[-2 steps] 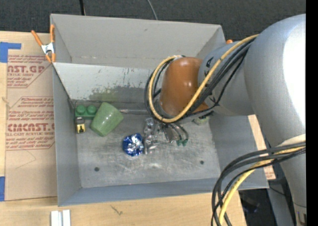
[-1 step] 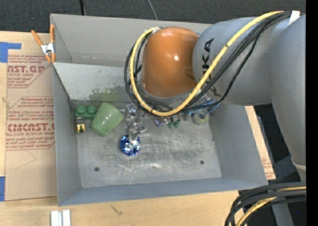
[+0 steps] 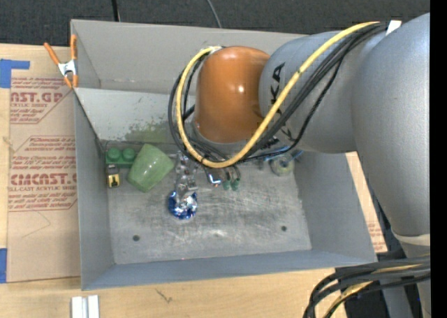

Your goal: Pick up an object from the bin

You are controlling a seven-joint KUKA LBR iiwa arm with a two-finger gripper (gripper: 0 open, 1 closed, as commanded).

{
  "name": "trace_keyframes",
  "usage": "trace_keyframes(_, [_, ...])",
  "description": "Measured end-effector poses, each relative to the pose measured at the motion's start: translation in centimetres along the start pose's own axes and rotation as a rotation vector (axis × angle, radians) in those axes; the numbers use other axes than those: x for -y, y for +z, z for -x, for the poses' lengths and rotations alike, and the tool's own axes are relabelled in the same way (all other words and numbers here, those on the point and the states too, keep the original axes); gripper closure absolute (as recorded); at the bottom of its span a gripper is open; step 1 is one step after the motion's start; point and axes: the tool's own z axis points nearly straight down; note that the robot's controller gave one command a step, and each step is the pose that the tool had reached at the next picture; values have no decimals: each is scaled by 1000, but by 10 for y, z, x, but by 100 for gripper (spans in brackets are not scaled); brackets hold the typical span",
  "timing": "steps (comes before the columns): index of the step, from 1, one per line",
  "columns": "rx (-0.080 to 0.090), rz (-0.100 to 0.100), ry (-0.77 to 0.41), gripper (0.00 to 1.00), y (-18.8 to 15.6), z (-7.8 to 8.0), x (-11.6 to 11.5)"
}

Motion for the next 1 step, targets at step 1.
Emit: trace_keyframes(1, [12, -1, -83, 100, -94, 6, 6])
